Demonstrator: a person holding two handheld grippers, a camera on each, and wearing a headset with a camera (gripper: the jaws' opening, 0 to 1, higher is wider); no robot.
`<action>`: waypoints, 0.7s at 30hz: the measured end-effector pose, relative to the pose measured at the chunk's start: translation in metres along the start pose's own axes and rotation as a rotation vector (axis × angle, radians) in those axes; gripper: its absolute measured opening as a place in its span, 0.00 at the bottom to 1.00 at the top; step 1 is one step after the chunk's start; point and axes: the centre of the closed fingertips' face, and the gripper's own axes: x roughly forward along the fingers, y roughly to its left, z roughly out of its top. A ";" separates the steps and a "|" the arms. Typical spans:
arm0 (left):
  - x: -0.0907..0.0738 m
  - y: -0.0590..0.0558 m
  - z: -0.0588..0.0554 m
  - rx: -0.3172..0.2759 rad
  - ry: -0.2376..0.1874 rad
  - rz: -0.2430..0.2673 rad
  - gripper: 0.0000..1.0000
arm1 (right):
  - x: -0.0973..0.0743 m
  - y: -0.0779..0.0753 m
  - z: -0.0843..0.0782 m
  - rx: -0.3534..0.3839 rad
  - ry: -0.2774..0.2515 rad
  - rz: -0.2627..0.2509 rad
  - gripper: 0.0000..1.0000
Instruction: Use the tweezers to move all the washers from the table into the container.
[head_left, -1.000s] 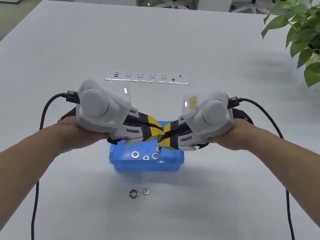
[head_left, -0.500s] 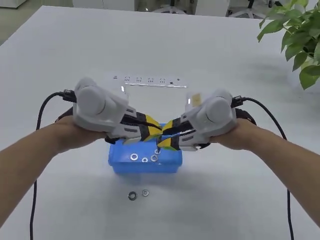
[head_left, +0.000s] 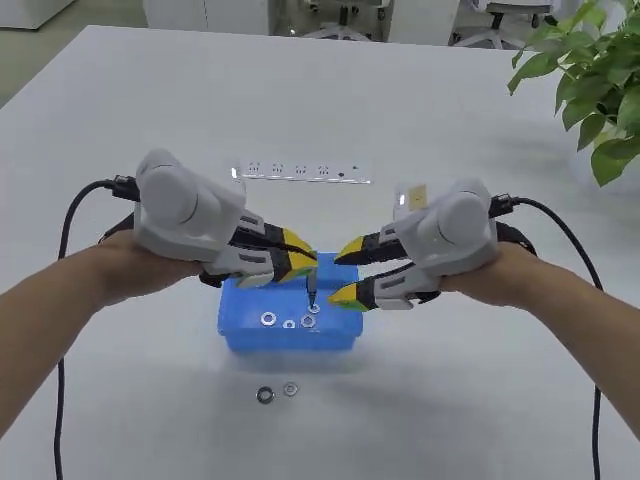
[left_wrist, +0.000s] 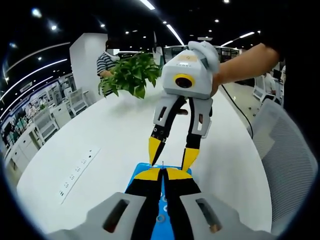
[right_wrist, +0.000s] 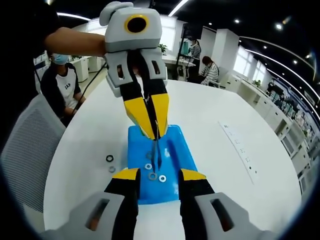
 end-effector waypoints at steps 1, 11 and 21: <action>-0.001 -0.001 0.000 0.001 0.001 -0.001 0.06 | -0.002 0.001 0.000 0.007 -0.002 -0.001 0.34; -0.012 -0.007 0.003 -0.005 0.012 0.003 0.06 | -0.019 0.012 -0.002 0.054 -0.019 -0.012 0.47; -0.022 -0.011 0.006 -0.008 0.019 0.014 0.06 | -0.029 0.027 -0.011 0.097 -0.025 -0.012 0.59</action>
